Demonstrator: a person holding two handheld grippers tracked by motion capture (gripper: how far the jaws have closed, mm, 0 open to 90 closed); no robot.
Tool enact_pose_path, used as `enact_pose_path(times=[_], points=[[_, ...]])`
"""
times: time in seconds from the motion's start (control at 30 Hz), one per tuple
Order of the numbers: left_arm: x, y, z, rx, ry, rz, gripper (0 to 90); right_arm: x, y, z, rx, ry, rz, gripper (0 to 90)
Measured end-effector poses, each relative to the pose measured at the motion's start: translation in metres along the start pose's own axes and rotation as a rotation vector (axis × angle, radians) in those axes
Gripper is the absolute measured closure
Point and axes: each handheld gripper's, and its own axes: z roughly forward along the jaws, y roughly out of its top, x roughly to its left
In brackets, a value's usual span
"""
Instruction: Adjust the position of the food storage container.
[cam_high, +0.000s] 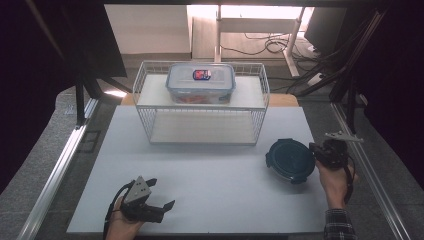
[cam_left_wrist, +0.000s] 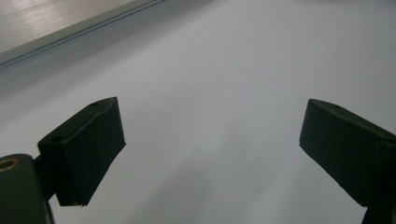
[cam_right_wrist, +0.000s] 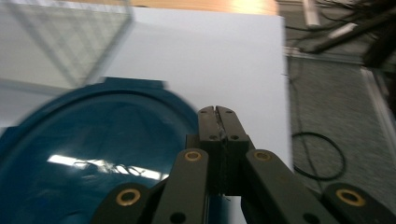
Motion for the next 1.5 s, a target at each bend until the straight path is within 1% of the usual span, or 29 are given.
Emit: enact_pose_path(times=[0.03, 0.1, 0.13, 0.2, 0.27, 0.33, 0.5, 0.67, 0.7, 0.77, 0.8, 0.83, 0.87, 0.9, 0.93, 1.0, 1.03, 1.1, 1.13, 1.17, 1.2, 1.3, 1.33, 1.37, 1.4, 1.43, 1.5], points=[[0.000, 0.000, 0.000, 0.000, 0.001, 0.000, 6.0, -0.003, -0.001, 0.002, 0.001, -0.018, 0.009, 89.4], [0.001, 0.000, 0.000, 0.000, 0.000, -0.002, 6.1, -0.010, -0.003, 0.006, 0.013, -0.028, 0.022, 89.4], [0.001, 0.000, 0.000, 0.002, 0.000, -0.002, 6.1, -0.012, -0.005, 0.008, 0.021, -0.034, 0.024, 89.4], [0.001, 0.000, 0.001, 0.008, -0.009, -0.007, 7.1, -0.014, -0.009, 0.014, 0.047, -0.055, 0.013, 89.3], [0.001, 0.000, 0.001, 0.012, -0.016, -0.011, 7.9, -0.018, -0.012, 0.019, 0.072, -0.062, 0.011, 89.2], [0.000, 0.000, 0.001, 0.015, -0.018, -0.010, 8.0, -0.019, -0.014, 0.021, 0.083, -0.051, 0.011, 89.3], [0.000, 0.001, 0.003, 0.021, -0.028, -0.014, 8.1, -0.020, -0.014, 0.022, 0.085, -0.040, 0.014, 89.6], [0.000, 0.001, 0.004, 0.026, -0.038, -0.022, 8.2, -0.016, -0.014, 0.022, 0.084, -0.036, 0.015, 89.7], [0.000, 0.001, 0.004, 0.026, -0.040, -0.022, 8.2, -0.013, -0.014, 0.022, 0.085, -0.020, 0.013, 89.7], [0.000, 0.001, 0.005, 0.028, -0.042, -0.023, 8.2, -0.012, -0.014, 0.021, 0.085, -0.013, 0.009, 89.7], [0.000, 0.001, 0.005, 0.029, -0.045, -0.025, 8.2, -0.009, -0.014, 0.021, 0.090, -0.009, 0.002, 89.7], [0.000, 0.001, 0.005, 0.029, -0.045, -0.027, 8.3, -0.004, -0.014, 0.020, 0.096, 0.004, -0.005, 89.7], [0.001, 0.001, 0.006, 0.030, -0.045, -0.026, 8.3, -0.004, -0.014, 0.020, 0.096, 0.004, -0.005, 89.7], [0.002, 0.001, 0.006, 0.028, -0.050, -0.031, 9.3, 0.000, -0.014, 0.020, 0.099, 0.025, -0.013, 89.7], [0.002, 0.001, 0.006, 0.028, -0.053, -0.033, 9.3, 0.003, -0.014, 0.020, 0.102, 0.033, -0.015, 89.7], [0.002, 0.001, 0.006, 0.027, -0.054, -0.034, 9.3, 0.007, -0.014, 0.020, 0.105, 0.041, -0.028, 89.7], [0.002, 0.001, 0.006, 0.027, -0.053, -0.033, 9.3, 0.007, -0.014, 0.020, 0.105, 0.041, -0.028, 89.7], [0.002, 0.001, 0.006, 0.028, -0.055, -0.034, 9.3, 0.014, -0.015, 0.021, 0.106, 0.063, -0.036, 89.7], [0.002, 0.001, 0.006, 0.028, -0.056, -0.035, 9.3, 0.014, -0.015, 0.021, 0.106, 0.063, -0.036, 89.7], [0.002, 0.002, 0.007, 0.030, -0.058, -0.035, 9.3, 0.019, -0.015, 0.020, 0.108, 0.087, -0.035, 89.7], [0.002, 0.002, 0.007, 0.030, -0.058, -0.035, 9.3, 0.022, -0.016, 0.020, 0.110, 0.099, -0.039, 89.8], [0.001, 0.002, 0.008, 0.032, -0.061, -0.036, 9.3, 0.033, -0.016, 0.020, 0.113, 0.128, -0.055, 89.7], [0.001, 0.002, 0.008, 0.032, -0.062, -0.035, 9.3, 0.033, -0.016, 0.020, 0.113, 0.128, -0.055, 89.7], [0.001, 0.002, 0.008, 0.032, -0.062, -0.035, 9.3, 0.037, -0.016, 0.021, 0.113, 0.138, -0.063, 89.7], [0.001, 0.002, 0.008, 0.033, -0.062, -0.034, 9.3, 0.045, -0.016, 0.021, 0.117, 0.159, -0.069, 89.7], [0.001, 0.002, 0.008, 0.033, -0.062, -0.034, 9.3, 0.045, -0.016, 0.021, 0.117, 0.159, -0.069, 89.7], [0.002, 0.002, 0.008, 0.033, -0.063, -0.036, 9.3, 0.053, -0.016, 0.022, 0.122, 0.177, -0.077, 89.7]])
